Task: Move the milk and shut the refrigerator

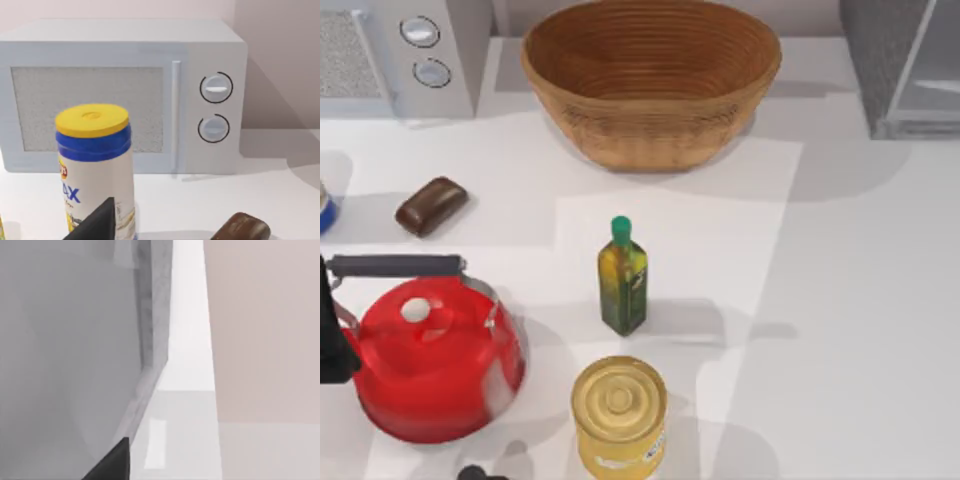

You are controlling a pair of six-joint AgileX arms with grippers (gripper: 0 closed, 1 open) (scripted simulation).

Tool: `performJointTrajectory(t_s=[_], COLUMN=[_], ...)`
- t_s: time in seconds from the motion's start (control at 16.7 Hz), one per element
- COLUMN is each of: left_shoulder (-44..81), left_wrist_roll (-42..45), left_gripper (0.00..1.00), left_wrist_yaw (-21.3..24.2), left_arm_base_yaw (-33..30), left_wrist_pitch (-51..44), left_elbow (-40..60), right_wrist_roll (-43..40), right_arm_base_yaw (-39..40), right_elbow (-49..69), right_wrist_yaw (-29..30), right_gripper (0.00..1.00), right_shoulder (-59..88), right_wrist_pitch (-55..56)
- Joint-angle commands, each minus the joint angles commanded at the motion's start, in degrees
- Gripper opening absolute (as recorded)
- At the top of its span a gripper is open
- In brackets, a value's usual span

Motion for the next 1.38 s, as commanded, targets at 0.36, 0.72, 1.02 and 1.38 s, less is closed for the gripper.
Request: performJointTrajectory(t_s=[0.36, 0.72, 1.02, 1.38], left_shoulder=[0.0, 0.0, 0.0, 0.0], left_wrist_roll=[0.0, 0.0, 0.0, 0.0], left_gripper=[1.0, 1.0, 1.0, 1.0], left_wrist_yaw=[0.0, 0.0, 0.0, 0.0], left_arm_base_yaw=[0.0, 0.0, 0.0, 0.0], left_wrist_pitch=[0.0, 0.0, 0.0, 0.0], left_elbow=[0.0, 0.0, 0.0, 0.0], right_wrist_roll=[14.4, 26.7, 30.8, 30.9], right_arm_base_yaw=[21.1, 41.1, 46.2, 45.5], right_elbow=[-2.6, -10.1, -15.5, -16.1], right_wrist_yaw=[13.0, 26.2, 35.7, 36.8], right_gripper=[1.0, 1.0, 1.0, 1.0], right_shoulder=[-2.5, -7.6, -10.6, -10.6], right_wrist_pitch=[6.6, 12.5, 16.3, 16.6])
